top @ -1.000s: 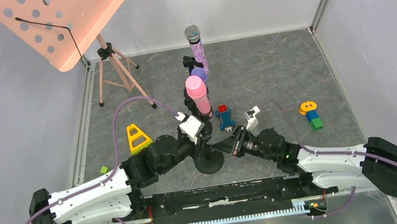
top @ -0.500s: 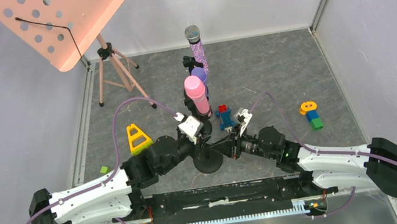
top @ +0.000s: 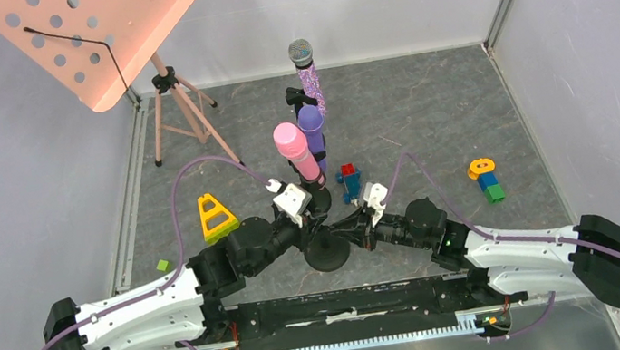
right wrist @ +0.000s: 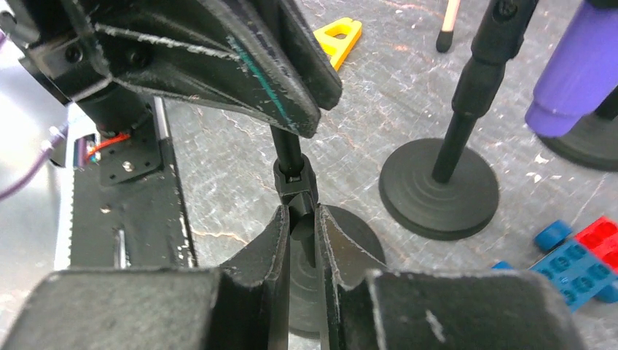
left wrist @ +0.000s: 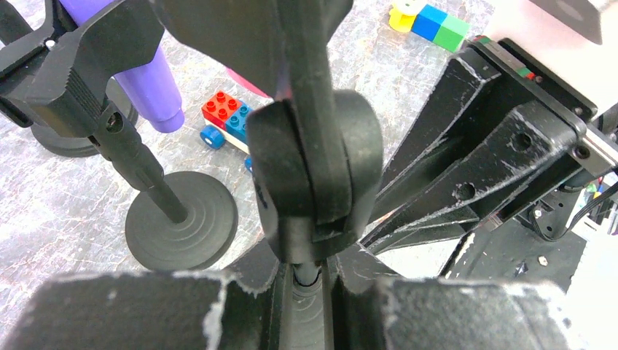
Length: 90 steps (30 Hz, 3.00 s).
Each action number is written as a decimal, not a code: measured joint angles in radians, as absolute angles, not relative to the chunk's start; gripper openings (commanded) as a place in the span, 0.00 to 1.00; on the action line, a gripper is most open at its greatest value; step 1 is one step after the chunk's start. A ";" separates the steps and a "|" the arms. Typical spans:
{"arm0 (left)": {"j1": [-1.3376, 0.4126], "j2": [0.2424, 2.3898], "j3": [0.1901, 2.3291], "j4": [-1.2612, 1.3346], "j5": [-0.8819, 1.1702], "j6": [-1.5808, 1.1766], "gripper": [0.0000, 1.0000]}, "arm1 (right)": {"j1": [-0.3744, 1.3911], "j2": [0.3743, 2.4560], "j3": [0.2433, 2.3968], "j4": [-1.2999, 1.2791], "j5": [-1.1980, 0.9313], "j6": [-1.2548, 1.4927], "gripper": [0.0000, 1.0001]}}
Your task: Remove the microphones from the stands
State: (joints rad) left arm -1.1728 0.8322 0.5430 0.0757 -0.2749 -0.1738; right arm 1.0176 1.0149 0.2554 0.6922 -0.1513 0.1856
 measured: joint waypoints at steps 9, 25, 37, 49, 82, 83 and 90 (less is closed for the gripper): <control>-1.173 0.833 0.543 0.077 -0.270 -0.175 0.02 | 1.026 1.002 0.255 0.678 -0.208 -0.144 0.00; -1.174 0.834 0.547 0.076 -0.245 -0.175 0.02 | 1.029 0.966 0.244 0.617 -0.299 -0.632 0.24; -1.175 0.844 0.560 0.064 -0.233 -0.174 0.02 | 1.027 0.811 0.165 0.628 -0.221 -0.498 0.63; -1.176 0.849 0.563 0.063 -0.233 -0.174 0.02 | 1.024 0.801 0.299 0.370 0.229 0.431 0.65; -1.176 0.856 0.567 0.069 -0.224 -0.175 0.02 | 1.023 0.700 0.272 0.043 0.409 1.446 0.68; -1.176 0.857 0.567 0.070 -0.224 -0.175 0.02 | 1.023 0.701 0.273 0.043 0.400 1.453 0.68; -1.176 0.862 0.567 0.076 -0.222 -0.176 0.02 | 1.023 0.708 0.273 0.044 0.354 1.501 0.66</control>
